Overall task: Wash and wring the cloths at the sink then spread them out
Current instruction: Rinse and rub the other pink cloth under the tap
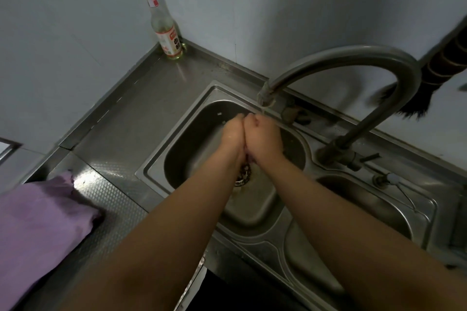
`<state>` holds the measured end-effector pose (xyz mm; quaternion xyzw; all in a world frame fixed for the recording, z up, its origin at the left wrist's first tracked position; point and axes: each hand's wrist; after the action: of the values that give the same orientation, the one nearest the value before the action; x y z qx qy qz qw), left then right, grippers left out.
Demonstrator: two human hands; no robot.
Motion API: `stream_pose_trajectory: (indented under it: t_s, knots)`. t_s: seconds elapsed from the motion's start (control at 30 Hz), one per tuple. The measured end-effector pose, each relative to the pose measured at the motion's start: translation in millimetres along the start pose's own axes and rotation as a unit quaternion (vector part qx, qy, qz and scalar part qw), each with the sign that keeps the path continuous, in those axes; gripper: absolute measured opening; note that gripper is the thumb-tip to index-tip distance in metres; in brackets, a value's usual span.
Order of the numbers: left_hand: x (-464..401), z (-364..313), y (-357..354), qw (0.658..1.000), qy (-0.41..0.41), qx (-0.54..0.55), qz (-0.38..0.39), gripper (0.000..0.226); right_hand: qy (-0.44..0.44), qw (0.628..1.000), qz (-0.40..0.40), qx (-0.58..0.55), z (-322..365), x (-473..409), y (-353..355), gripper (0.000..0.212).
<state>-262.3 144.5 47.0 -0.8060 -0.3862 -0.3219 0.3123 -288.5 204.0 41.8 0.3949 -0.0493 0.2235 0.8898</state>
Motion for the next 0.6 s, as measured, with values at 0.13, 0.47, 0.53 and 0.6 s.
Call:
stream_pose_trajectory:
  t_s: [0.13, 0.47, 0.53, 0.6]
  knots:
    - [0.9, 3.0, 27.9, 0.983, 0.045, -0.158, 0.078, 0.047, 0.024, 0.998, 0.052, -0.023, -14.2, -20.6, 14.3, 0.036]
    - [-0.9, -46.7, 80.1, 0.929, 0.022, -0.285, 0.235, 0.047, 0.062, 0.964, 0.233, -0.112, -21.9, -14.4, 39.9, 0.044]
    - [-3.8, -56.9, 83.0, 0.962, 0.011, -0.124, 0.243, 0.030, 0.077, 0.965, 0.246, -0.041, -32.0, -14.0, 42.2, 0.043]
    - [-0.7, -64.4, 81.1, 0.962, -0.010, -0.038, 0.271, 0.019, 0.090, 0.956, 0.277, 0.014, -44.1, -12.6, 42.0, 0.028]
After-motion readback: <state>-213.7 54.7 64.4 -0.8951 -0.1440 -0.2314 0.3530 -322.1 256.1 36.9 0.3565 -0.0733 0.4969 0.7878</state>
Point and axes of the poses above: each hand's wrist, its own x-axis away from the middle knuckle, its own y-axis out of the back of the hand, z = x × y, and after that the axes turned 11 degrees about x, right-handed
